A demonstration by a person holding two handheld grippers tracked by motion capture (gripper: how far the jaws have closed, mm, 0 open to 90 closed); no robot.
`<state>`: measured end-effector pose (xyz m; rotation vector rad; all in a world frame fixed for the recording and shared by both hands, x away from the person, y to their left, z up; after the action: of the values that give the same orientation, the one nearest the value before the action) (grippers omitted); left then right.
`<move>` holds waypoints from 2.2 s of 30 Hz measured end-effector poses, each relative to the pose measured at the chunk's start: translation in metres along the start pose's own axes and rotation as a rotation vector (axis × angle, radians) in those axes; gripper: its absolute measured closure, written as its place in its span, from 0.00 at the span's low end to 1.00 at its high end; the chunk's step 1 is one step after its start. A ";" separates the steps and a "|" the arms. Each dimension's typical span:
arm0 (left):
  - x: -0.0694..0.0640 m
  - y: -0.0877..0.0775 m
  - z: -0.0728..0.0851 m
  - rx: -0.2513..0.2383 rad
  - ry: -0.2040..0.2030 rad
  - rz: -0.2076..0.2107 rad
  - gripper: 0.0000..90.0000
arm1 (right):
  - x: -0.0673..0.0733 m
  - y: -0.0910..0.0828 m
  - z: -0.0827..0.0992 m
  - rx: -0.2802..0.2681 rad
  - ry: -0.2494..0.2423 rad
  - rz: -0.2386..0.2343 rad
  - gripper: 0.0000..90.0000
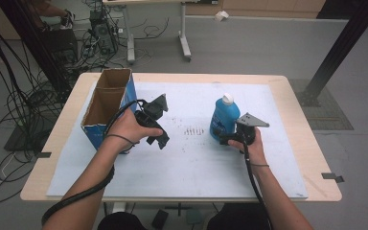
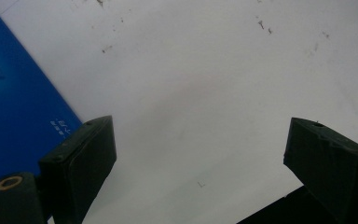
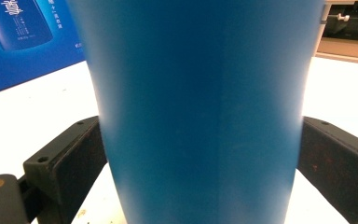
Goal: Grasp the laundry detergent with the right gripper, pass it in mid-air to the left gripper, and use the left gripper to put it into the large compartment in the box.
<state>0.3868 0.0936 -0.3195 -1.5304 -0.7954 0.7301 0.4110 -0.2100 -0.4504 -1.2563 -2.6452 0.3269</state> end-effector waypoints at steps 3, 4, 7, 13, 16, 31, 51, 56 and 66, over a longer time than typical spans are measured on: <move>-0.001 0.000 0.000 -0.004 -0.002 -0.001 0.11 | 0.000 0.000 0.000 -0.001 -0.003 0.000 0.05; -0.001 -0.001 -0.001 -0.003 -0.002 -0.002 0.11 | 0.001 0.001 0.000 -0.001 -0.003 -0.001 0.05; -0.001 -0.001 -0.001 -0.003 -0.001 -0.002 0.11 | 0.001 0.001 0.000 0.000 -0.001 -0.003 0.05; -0.001 -0.001 -0.001 -0.004 0.000 -0.002 0.11 | 0.000 0.000 0.000 -0.005 -0.004 -0.001 0.04; -0.002 -0.001 -0.001 -0.004 0.001 -0.001 0.11 | 0.001 0.000 0.000 -0.006 -0.004 -0.003 0.04; -0.002 0.000 0.000 -0.004 -0.001 0.002 0.11 | 0.001 0.003 0.001 -0.011 -0.001 0.004 0.06; -0.001 -0.001 0.000 -0.007 -0.002 0.003 0.11 | 0.002 0.002 -0.001 -0.038 -0.004 -0.008 0.33; -0.001 -0.002 0.000 -0.010 -0.003 0.001 0.11 | 0.003 0.002 -0.002 -0.044 -0.009 -0.017 0.38; -0.001 -0.003 0.000 -0.008 0.002 0.000 0.11 | 0.003 0.001 -0.002 -0.046 -0.016 -0.022 0.44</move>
<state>0.3860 0.0933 -0.3169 -1.5376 -0.7976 0.7259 0.4107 -0.2063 -0.4483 -1.2424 -2.6922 0.2757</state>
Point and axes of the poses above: each handheld gripper's, and its own axes: y roughly forward along the jaws, z roughly out of its underside, x roughly to its left, the point moved 1 cm from there along y, roughly forward along the jaws
